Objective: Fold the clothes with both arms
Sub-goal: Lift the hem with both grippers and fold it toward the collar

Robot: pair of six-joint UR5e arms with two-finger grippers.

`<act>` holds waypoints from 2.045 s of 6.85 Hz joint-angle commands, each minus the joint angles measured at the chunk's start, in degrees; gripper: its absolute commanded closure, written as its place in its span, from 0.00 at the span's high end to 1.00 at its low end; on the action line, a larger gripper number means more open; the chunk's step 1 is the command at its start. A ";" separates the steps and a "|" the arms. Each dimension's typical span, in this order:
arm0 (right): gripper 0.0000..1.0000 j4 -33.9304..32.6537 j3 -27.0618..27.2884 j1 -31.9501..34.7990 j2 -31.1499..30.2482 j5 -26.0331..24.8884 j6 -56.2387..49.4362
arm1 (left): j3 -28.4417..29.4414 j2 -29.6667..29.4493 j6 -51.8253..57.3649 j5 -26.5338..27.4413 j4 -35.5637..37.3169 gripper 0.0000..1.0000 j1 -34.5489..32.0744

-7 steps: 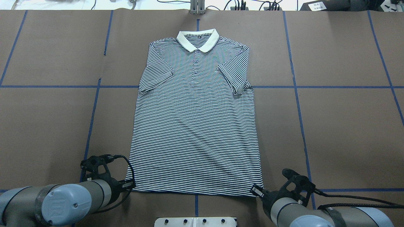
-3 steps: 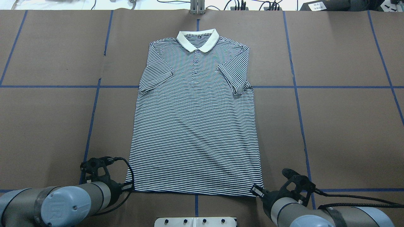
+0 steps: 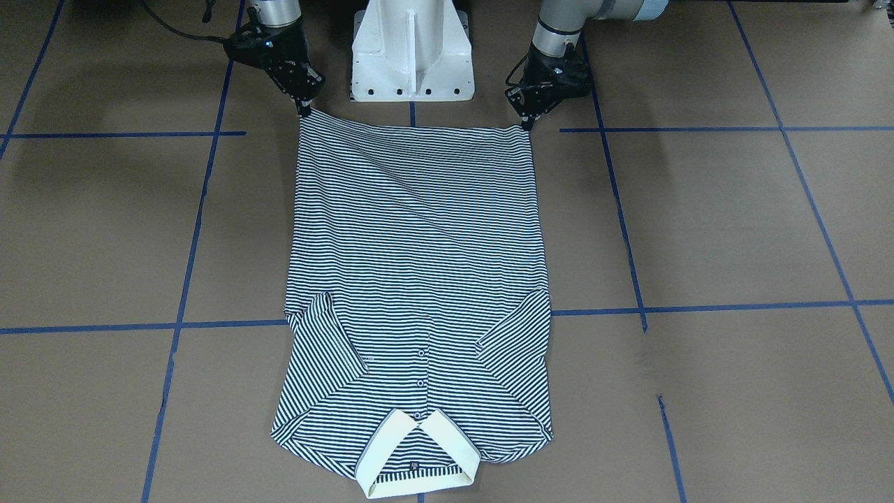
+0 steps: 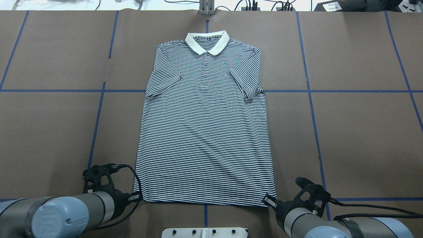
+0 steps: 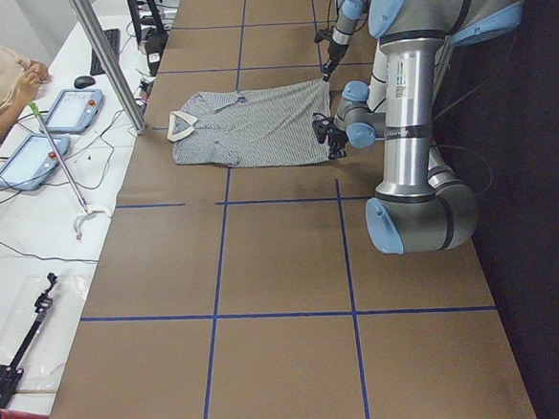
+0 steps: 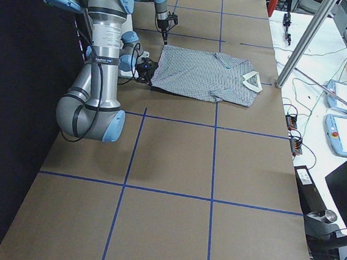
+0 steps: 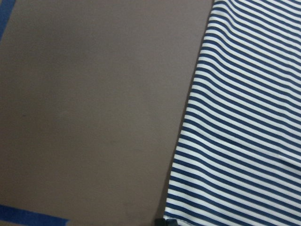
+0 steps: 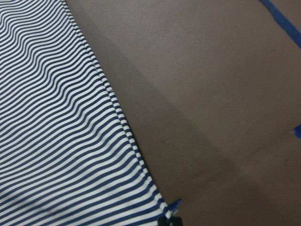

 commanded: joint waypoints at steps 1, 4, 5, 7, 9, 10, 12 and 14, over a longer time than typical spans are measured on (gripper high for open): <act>0.00 0.00 3.33 -2.90 -2.70 -0.33 -2.30 | -11.39 0.99 -1.00 -0.72 7.02 0.00 4.44; 0.00 0.17 12.66 -1.73 -8.61 -0.77 -4.33 | -16.89 0.29 -8.23 -0.28 10.74 0.00 8.79; 0.00 0.18 11.89 3.27 -3.74 0.10 -6.77 | -16.20 -1.37 -2.56 -0.37 10.75 0.00 2.51; 0.00 0.17 0.80 17.38 9.44 4.72 -17.73 | -5.55 -9.69 15.00 -0.98 10.23 0.00 -16.18; 0.00 0.35 -16.59 30.86 21.13 14.32 -27.84 | 9.48 -14.81 22.10 -0.89 1.42 0.00 -25.37; 0.00 0.53 -23.99 34.66 24.58 16.78 -32.50 | 20.17 -18.83 22.19 -0.89 -7.96 0.00 -28.11; 0.00 4.27 -35.68 41.35 31.00 20.66 -36.31 | 31.14 -23.94 23.67 -0.89 -11.83 0.00 -33.21; 0.00 12.28 -47.04 43.39 35.14 21.46 -36.41 | 37.39 -24.59 23.95 -0.63 -18.47 0.00 -34.29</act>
